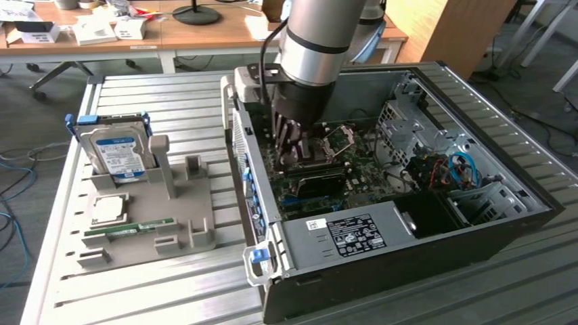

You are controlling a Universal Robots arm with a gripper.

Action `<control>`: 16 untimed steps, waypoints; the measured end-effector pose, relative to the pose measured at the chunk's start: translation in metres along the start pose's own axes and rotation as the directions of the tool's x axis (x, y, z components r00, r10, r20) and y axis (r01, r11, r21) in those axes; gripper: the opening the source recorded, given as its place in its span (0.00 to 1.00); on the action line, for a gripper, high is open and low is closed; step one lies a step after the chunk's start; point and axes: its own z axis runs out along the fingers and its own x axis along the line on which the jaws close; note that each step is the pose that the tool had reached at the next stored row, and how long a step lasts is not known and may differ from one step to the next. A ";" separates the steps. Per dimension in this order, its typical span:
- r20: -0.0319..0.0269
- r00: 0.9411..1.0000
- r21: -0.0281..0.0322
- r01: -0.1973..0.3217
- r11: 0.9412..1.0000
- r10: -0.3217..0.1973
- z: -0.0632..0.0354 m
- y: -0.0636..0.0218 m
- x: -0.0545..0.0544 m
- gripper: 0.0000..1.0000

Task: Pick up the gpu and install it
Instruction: 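Press down on the gpu until it lock into place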

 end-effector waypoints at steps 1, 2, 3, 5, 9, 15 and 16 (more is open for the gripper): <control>0.000 1.000 0.000 0.000 1.000 0.000 0.0001 0.0012 0.000 0.11; 0.000 1.000 0.000 -0.001 1.000 0.001 0.0003 0.0025 0.000 0.11; 0.000 1.000 0.000 -0.001 1.000 0.001 0.0004 0.0038 0.000 0.11; 0.000 1.000 0.000 -0.002 1.000 0.002 0.0007 0.0061 0.000 0.11; 0.000 1.000 0.000 -0.004 1.000 0.004 0.0010 0.0098 0.000 0.11; 0.001 1.000 0.000 -0.008 1.000 0.008 0.0014 0.0133 0.000 0.11; 0.001 1.000 0.000 -0.009 1.000 0.009 0.0015 0.0140 0.000 0.11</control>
